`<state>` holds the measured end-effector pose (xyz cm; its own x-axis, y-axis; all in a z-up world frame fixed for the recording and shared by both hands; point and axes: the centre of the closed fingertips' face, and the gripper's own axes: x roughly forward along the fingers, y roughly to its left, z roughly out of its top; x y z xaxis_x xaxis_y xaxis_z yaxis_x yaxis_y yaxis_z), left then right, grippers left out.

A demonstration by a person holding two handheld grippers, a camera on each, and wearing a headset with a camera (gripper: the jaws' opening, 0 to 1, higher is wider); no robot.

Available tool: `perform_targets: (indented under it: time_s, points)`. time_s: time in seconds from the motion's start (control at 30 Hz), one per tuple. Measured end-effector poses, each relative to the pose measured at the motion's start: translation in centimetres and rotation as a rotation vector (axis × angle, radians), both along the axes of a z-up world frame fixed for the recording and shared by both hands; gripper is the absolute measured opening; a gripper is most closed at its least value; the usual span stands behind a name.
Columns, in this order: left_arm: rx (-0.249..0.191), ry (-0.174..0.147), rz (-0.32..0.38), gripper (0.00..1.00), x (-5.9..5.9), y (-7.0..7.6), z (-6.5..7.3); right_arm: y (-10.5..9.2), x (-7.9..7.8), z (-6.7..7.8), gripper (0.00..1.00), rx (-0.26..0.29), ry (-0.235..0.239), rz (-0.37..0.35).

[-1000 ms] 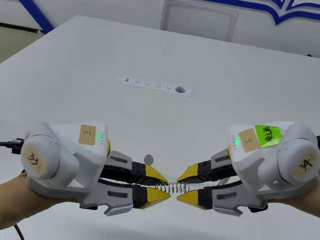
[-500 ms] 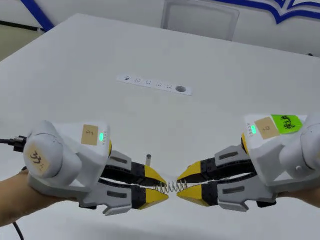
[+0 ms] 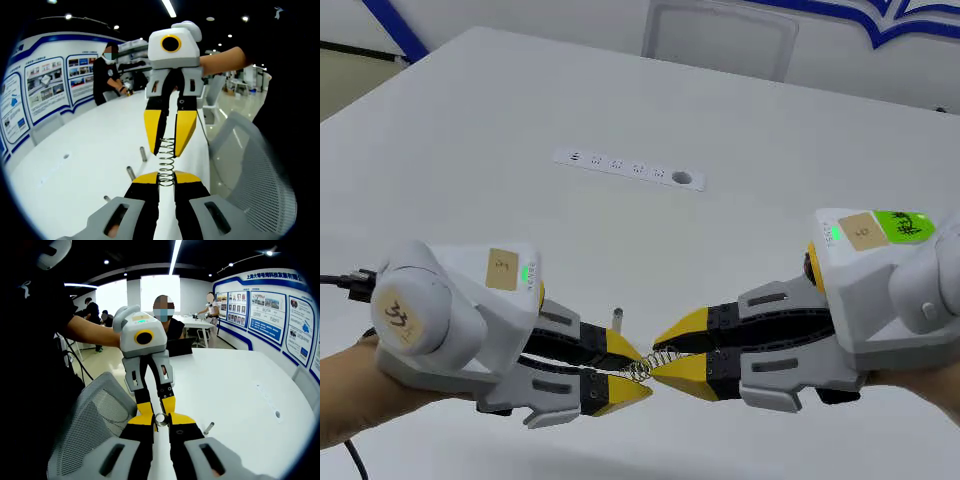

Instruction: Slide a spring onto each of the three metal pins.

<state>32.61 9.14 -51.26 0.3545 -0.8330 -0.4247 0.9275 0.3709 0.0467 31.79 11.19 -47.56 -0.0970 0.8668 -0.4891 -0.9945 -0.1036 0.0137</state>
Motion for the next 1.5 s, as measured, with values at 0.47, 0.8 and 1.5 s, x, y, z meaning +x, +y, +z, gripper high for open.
perform_targets:
  time_s: [0.47, 0.8, 1.5]
  points:
    - [-0.009, 0.001, 0.017, 0.1, 0.1, 0.5, 0.1, 2.2, -0.3, 0.6, 0.11, 0.034, 0.016, 0.003]
    - [-0.043, 0.036, 0.077, 0.11, 0.5, 1.6, 0.1, 3.2, 0.0, 0.5, 0.11, 0.011, -0.013, 0.016]
    - [-0.011, 0.045, 0.203, 0.39, 1.7, 6.0, -0.7, 5.0, 2.9, 1.2, 0.11, 0.013, -0.034, -0.01]
